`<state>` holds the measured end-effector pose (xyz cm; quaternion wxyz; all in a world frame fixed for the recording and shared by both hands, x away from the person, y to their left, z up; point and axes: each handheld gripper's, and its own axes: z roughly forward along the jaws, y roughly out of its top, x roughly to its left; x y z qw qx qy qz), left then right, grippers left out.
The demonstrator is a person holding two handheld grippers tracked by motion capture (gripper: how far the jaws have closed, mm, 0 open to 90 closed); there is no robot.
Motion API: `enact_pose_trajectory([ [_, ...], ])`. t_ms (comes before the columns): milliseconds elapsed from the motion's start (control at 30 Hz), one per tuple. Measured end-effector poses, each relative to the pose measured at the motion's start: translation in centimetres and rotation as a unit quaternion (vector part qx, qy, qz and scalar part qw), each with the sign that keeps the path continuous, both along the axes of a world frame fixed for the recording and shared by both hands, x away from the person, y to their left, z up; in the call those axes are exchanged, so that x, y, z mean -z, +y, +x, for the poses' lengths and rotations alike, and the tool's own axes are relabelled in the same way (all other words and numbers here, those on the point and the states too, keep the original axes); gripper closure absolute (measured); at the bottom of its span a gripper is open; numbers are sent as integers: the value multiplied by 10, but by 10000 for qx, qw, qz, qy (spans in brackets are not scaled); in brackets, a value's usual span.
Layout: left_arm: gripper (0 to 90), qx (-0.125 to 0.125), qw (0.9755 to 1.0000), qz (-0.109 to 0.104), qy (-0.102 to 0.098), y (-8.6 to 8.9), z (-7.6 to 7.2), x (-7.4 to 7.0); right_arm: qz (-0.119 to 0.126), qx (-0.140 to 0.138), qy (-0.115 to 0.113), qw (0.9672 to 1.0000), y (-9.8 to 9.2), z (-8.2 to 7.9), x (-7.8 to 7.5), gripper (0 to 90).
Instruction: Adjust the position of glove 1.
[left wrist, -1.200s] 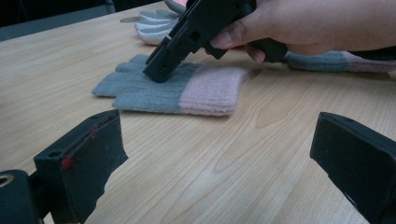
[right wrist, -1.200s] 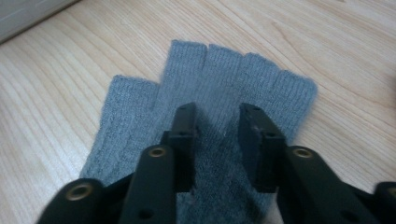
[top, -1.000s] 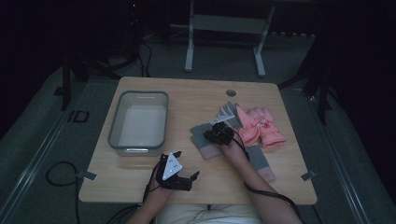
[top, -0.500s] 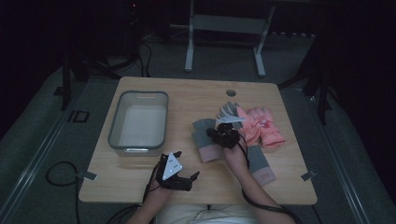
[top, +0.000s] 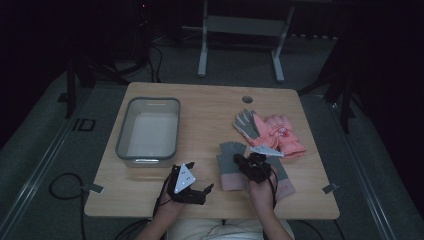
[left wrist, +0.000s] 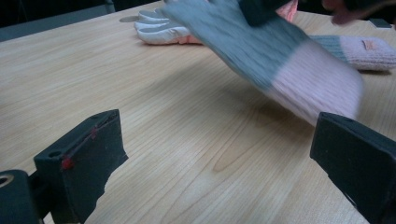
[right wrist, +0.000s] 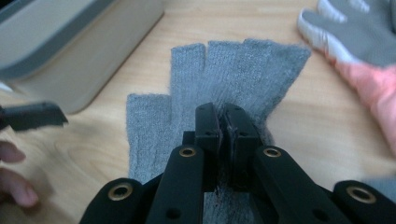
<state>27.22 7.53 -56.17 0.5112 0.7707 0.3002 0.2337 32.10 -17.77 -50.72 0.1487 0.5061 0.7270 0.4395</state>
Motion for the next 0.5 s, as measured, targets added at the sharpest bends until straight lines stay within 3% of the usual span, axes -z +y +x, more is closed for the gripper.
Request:
enact_pose_trajectory([
  [167,24,-7,10000,1,-6,0,0,0,-120,46,154,9998,-2,-4,16,855],
  [267,25,-6,10000,4,-9,0,0,0,-61,112,244,9996,-2,-3,23,856],
  [500,25,6,10000,0,-1,0,0,0,-214,226,409,9987,1,4,45,853],
])
